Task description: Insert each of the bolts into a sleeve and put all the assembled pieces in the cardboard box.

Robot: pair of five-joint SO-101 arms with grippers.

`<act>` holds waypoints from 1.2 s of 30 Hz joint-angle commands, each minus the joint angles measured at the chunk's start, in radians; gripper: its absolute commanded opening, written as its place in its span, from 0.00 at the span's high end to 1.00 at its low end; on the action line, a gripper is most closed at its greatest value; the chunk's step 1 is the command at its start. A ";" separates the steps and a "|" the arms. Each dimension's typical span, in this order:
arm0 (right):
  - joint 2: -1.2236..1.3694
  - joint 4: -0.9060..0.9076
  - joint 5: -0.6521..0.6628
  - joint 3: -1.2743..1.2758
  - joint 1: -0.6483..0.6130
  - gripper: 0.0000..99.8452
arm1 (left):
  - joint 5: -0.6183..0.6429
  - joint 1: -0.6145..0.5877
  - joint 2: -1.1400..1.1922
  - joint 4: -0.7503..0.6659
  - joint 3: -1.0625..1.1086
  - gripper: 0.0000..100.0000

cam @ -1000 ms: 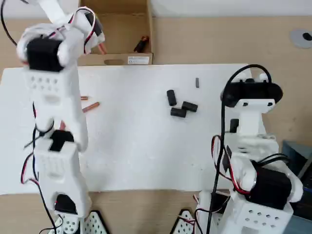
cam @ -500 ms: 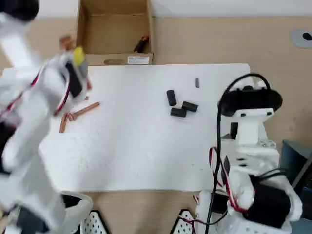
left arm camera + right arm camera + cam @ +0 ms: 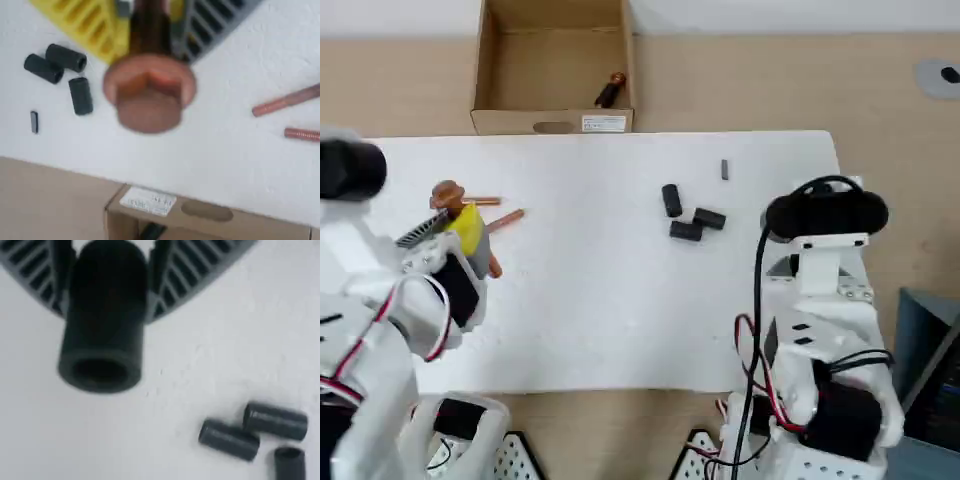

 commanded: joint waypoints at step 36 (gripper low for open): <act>-0.481 -0.384 -0.049 0.515 -0.915 0.99 | 0.288 0.198 -0.716 -0.578 0.841 1.00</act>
